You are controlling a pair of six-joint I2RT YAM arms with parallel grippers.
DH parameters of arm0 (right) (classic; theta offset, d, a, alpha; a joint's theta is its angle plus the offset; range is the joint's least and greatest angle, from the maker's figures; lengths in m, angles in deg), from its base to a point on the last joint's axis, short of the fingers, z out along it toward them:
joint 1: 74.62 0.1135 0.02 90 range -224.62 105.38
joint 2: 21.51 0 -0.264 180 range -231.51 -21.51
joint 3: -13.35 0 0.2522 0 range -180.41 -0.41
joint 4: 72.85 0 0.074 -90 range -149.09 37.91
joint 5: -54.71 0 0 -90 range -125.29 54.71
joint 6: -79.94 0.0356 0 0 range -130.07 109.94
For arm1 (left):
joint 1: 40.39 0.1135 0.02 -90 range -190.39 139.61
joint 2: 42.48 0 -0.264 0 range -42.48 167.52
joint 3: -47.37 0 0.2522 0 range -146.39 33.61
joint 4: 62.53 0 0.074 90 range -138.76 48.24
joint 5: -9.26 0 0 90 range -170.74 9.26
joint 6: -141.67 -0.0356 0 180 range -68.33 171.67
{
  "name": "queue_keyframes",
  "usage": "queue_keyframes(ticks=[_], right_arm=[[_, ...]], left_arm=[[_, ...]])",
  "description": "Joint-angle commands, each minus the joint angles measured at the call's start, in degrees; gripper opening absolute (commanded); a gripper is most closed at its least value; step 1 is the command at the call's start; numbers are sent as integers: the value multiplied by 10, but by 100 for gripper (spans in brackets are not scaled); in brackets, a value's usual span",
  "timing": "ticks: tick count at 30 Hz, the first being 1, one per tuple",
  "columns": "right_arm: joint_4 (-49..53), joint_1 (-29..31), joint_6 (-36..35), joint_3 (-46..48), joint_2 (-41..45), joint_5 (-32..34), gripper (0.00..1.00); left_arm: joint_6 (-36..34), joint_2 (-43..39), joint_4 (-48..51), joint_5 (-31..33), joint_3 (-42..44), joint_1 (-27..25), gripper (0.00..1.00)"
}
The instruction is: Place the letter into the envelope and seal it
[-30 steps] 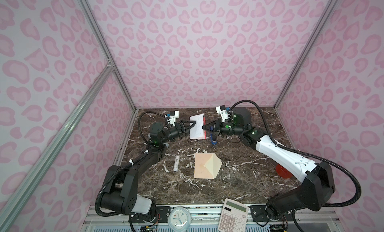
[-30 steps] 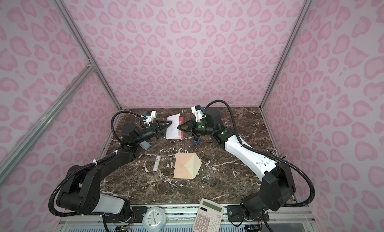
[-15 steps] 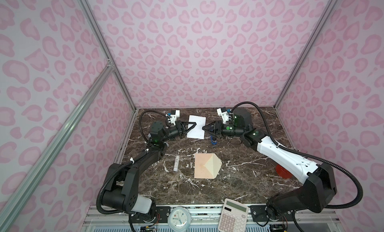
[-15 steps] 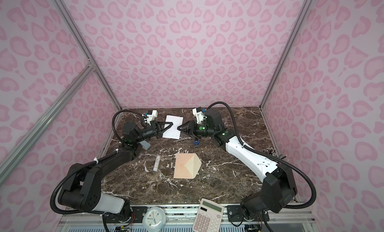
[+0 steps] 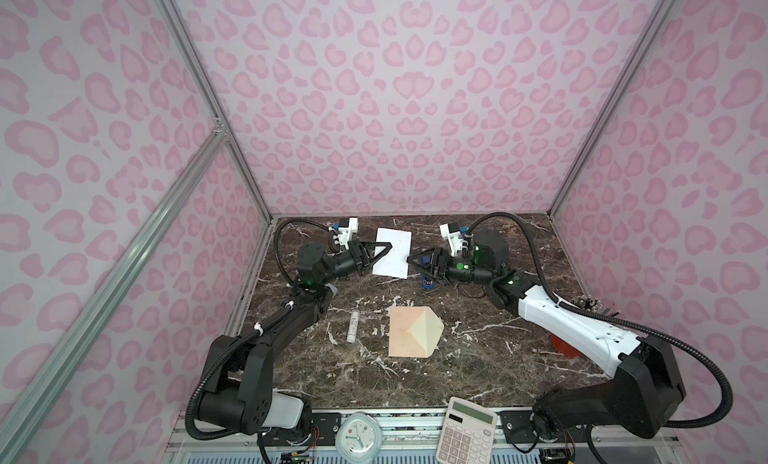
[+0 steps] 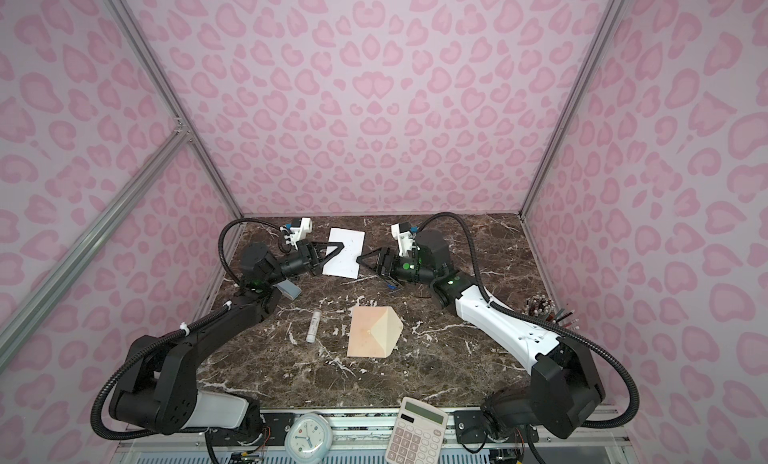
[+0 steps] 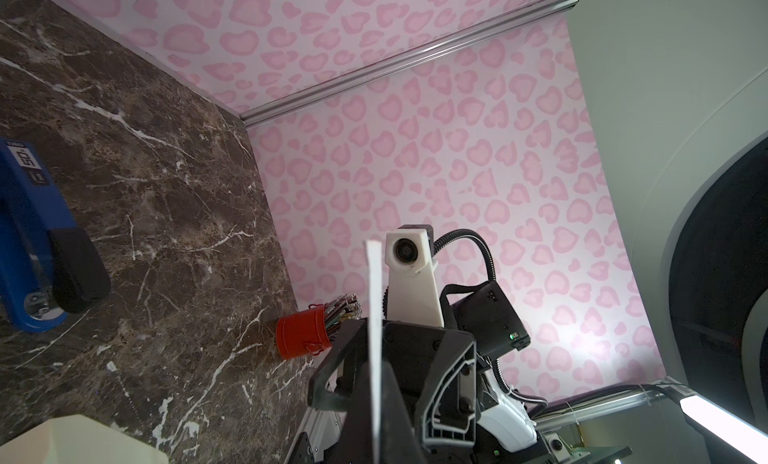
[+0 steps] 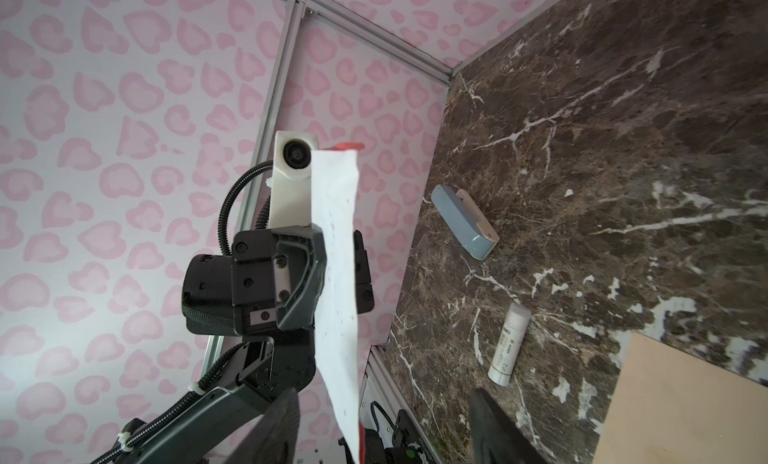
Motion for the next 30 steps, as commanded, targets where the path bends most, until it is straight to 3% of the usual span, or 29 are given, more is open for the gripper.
queue_keyframes(ticks=[1, 14, 30], right_arm=[[-99, 13, 23, 9, -10, 10, 66], [-194, 52, 63, -4, -66, 8, 52], [-194, 56, 79, 10, -64, 10, 28]], left_arm=[[-8, -8, -10, -2, -1, -1, 6], [1, -22, -18, 7, 7, -8, 6], [-4, -31, -17, 6, 17, -9, 9]])
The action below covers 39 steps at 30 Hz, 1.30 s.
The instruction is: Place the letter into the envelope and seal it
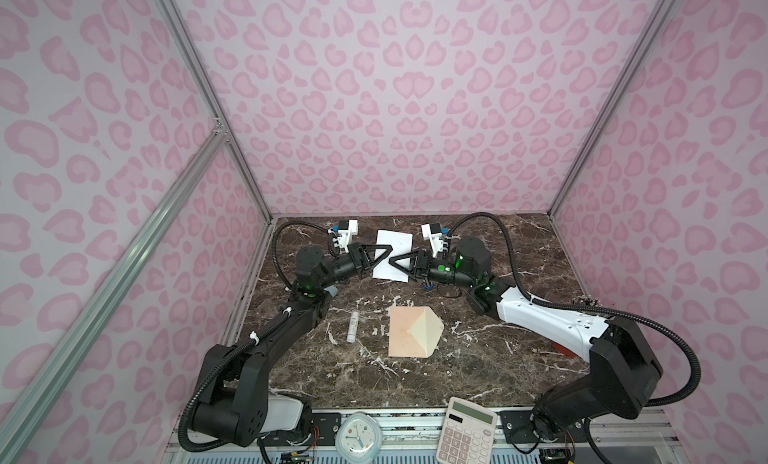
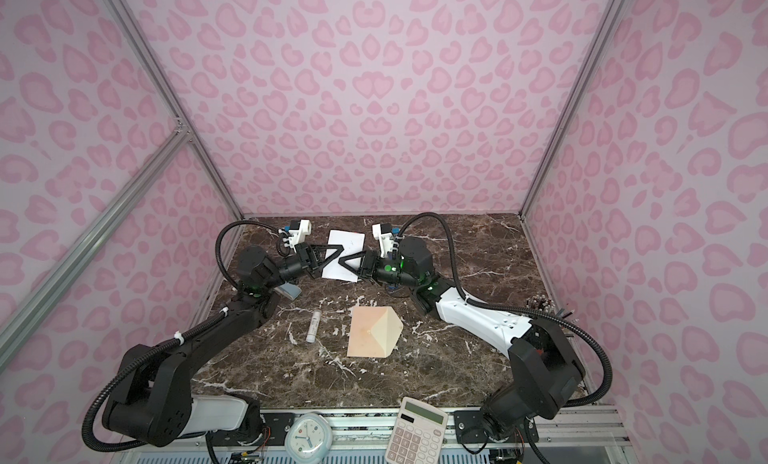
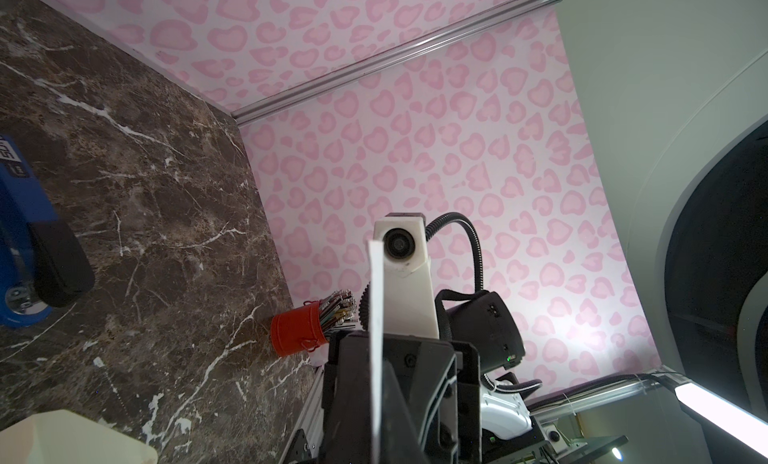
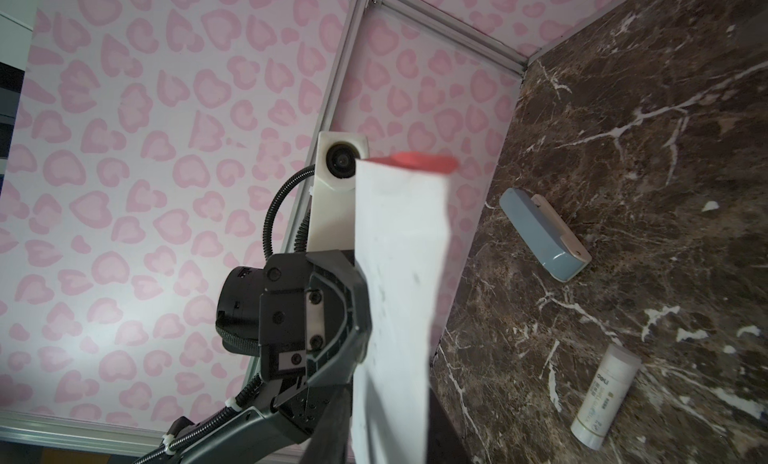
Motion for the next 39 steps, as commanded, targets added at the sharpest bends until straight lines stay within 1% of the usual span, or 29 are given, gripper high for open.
queue_keyframes(ticks=[1, 5, 7, 9, 11, 12, 15, 21, 22, 24, 25, 27, 29, 31, 33, 36, 39], right_arm=[[-13, 1, 2, 4, 2, 2, 25], [-12, 2, 3, 4, 1, 2, 17], [-9, 3, 3, 3, 1, 2, 12], [-7, 2, 3, 4, 2, 1, 7], [-1, 1, 2, 4, 2, -1, 2], [2, 1, 1, 4, 3, -3, 2], [13, -1, -2, 5, 6, -5, 2], [32, -10, -7, 12, 19, -13, 2], [42, -13, -12, 14, 23, -15, 2], [75, -20, -34, 21, 37, -16, 2], [106, -26, -55, 22, 46, -16, 2], [170, -38, -98, 25, 66, -12, 2], [238, -50, -145, 34, 88, -4, 2], [309, -61, -189, 40, 107, 16, 2], [362, -66, -229, 57, 126, 35, 2], [415, -63, -265, 88, 141, 57, 1], [438, -53, -282, 121, 148, 78, 1]], left_arm=[[-5, -2, -18, -2, -2, 0, 10], [-2, 0, -24, -3, -1, -2, 13], [0, 0, -26, -4, 0, -3, 17], [0, -1, -26, -4, 0, -3, 25], [-3, -4, -20, -1, 1, -4, 39], [-6, -4, -17, 0, 1, -3, 43], [-16, -9, -2, 1, 1, -3, 45], [-30, -14, 18, 1, 0, -3, 42], [-31, -15, 23, 1, 1, -2, 43], [-44, -20, 45, 2, 1, -2, 49], [-57, -24, 72, 3, 0, -2, 53], [-113, -37, 170, 11, -8, -2, 58], [-205, -52, 320, 37, -30, -2, 59], [-300, -60, 484, 77, -57, -4, 59], [-379, -60, 608, 110, -77, -6, 58], [-431, -57, 707, 148, -83, -12, 57], [-461, -55, 762, 191, -85, -40, 56]])
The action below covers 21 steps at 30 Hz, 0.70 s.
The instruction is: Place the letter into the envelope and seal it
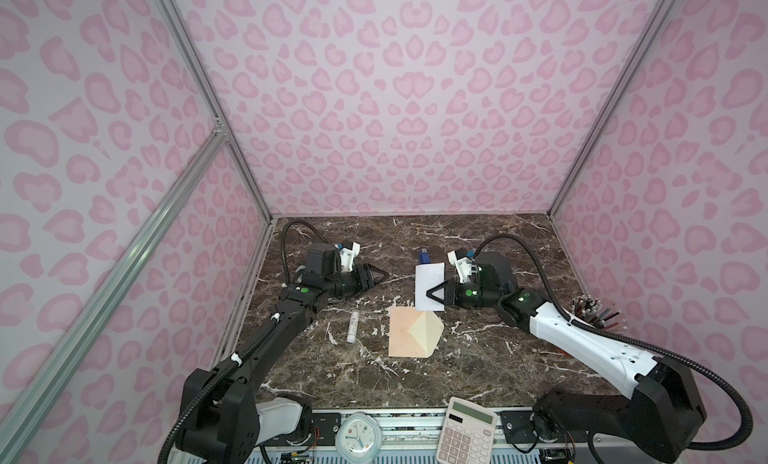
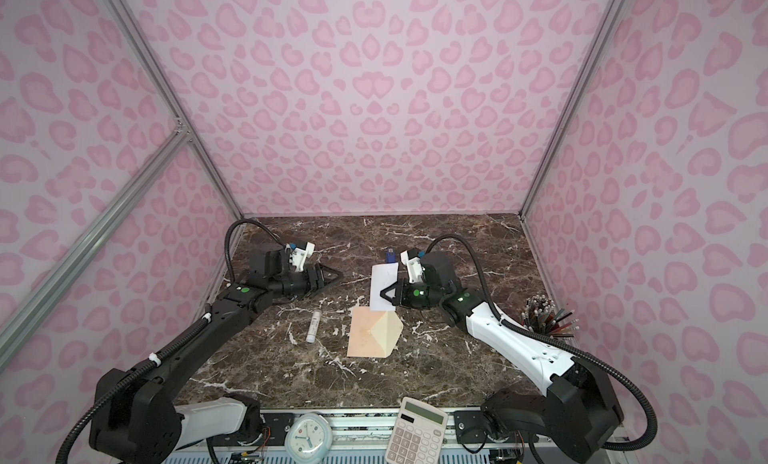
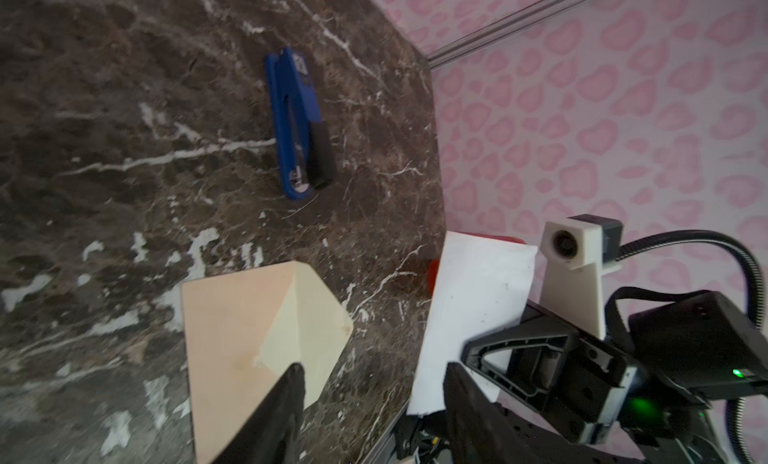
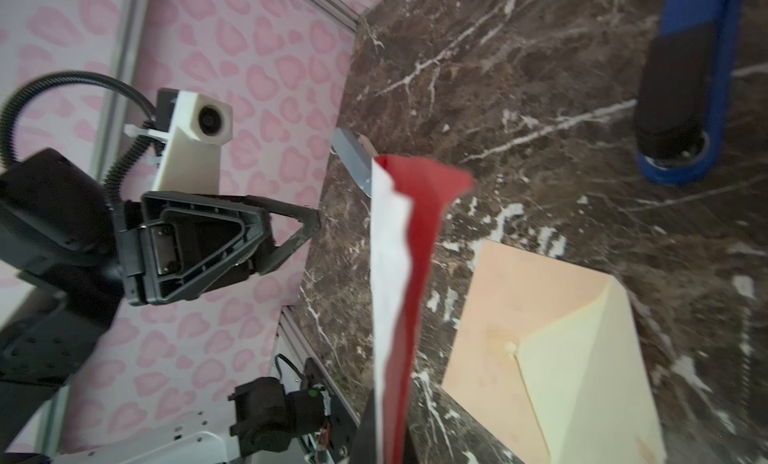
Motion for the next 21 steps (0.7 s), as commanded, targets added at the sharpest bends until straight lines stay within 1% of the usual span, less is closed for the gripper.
queue_keyframes(ticks=[1, 6, 8, 14, 21], right_arm=[[66, 10, -49, 34, 6, 38, 1], [66, 19, -45, 70, 0, 70, 1], [69, 23, -50, 76, -6, 79, 1], [57, 30, -61, 92, -24, 98, 1], [46, 34, -66, 99, -48, 108, 1]], left_arm=[[-88, 4, 139, 65, -9, -26, 56], [-86, 29, 156, 102, -5, -76, 55], [-83, 42, 161, 118, -6, -90, 53], [-82, 78, 164, 152, -14, -115, 48], [-88, 142, 177, 172, -37, -135, 43]])
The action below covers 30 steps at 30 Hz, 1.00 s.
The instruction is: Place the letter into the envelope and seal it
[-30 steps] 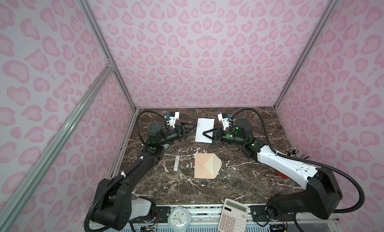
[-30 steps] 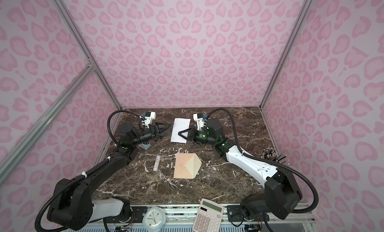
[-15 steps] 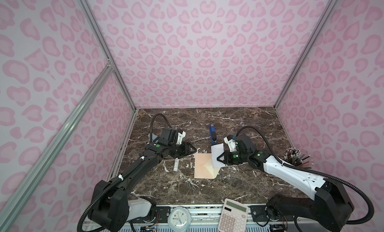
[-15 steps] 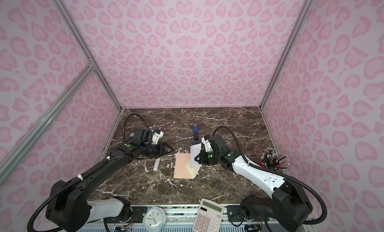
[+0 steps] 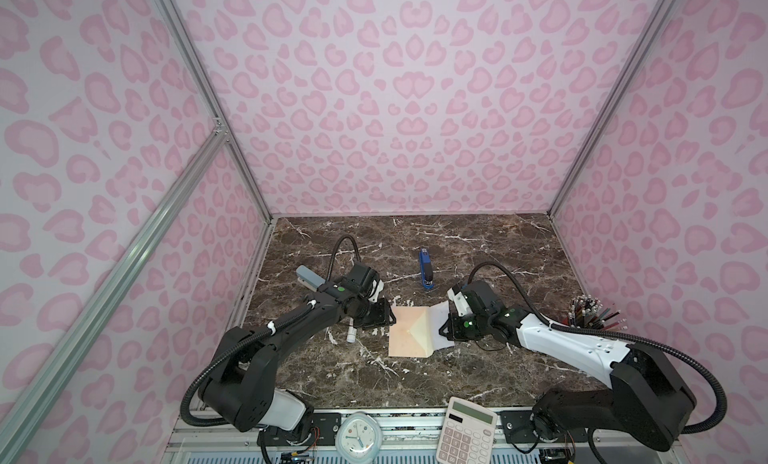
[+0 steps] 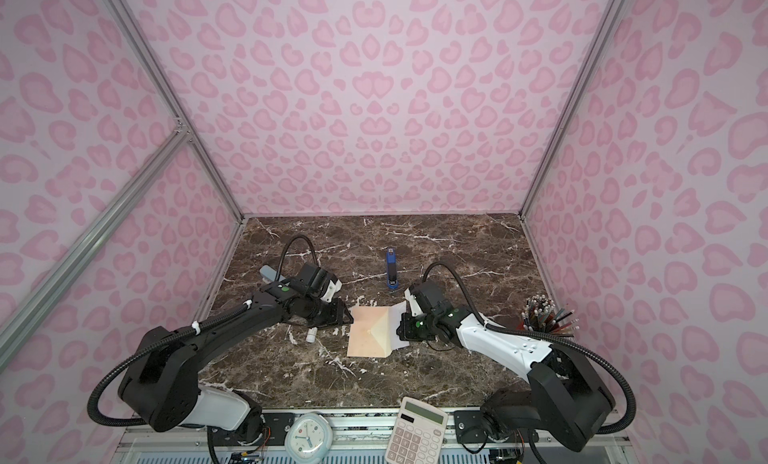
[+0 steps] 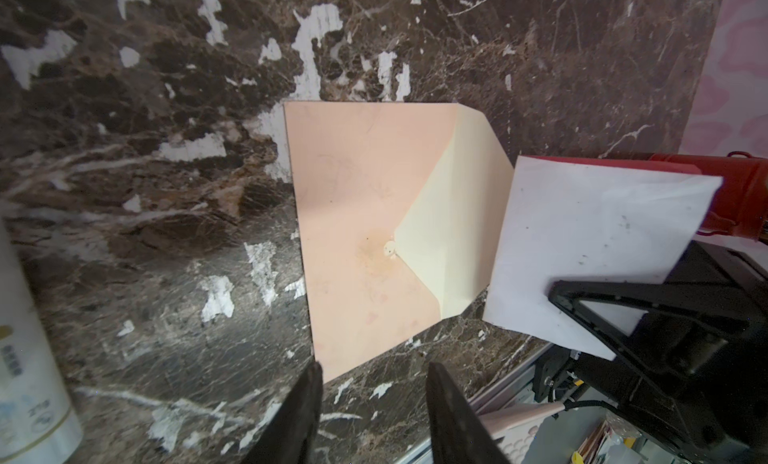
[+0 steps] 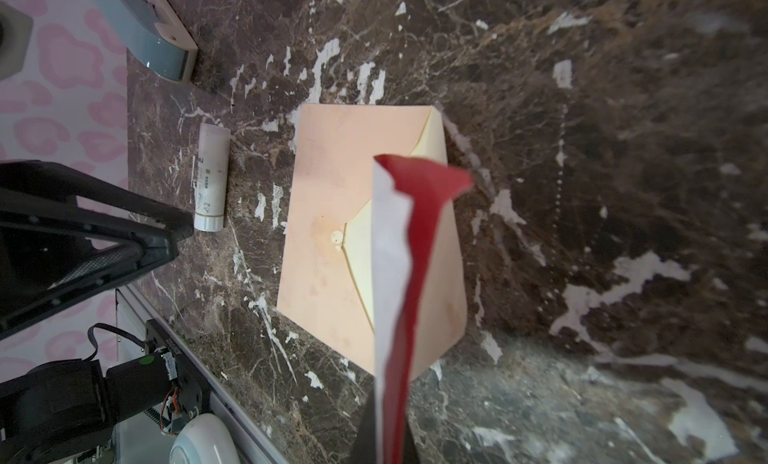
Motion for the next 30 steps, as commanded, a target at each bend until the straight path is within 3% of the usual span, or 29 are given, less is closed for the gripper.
queue_keyframes(ticks=[1, 11, 30], right_arm=[[-13, 2, -8, 5, -10, 18, 1], [-12, 1, -8, 1, -38, 16, 0], [-12, -17, 11, -21, -86, -25, 0]], left_arm=[[-11, 26, 15, 22, -17, -8, 41], [-16, 99, 6, 22, -45, -11, 32], [-39, 165, 6, 18, -57, -3, 23]])
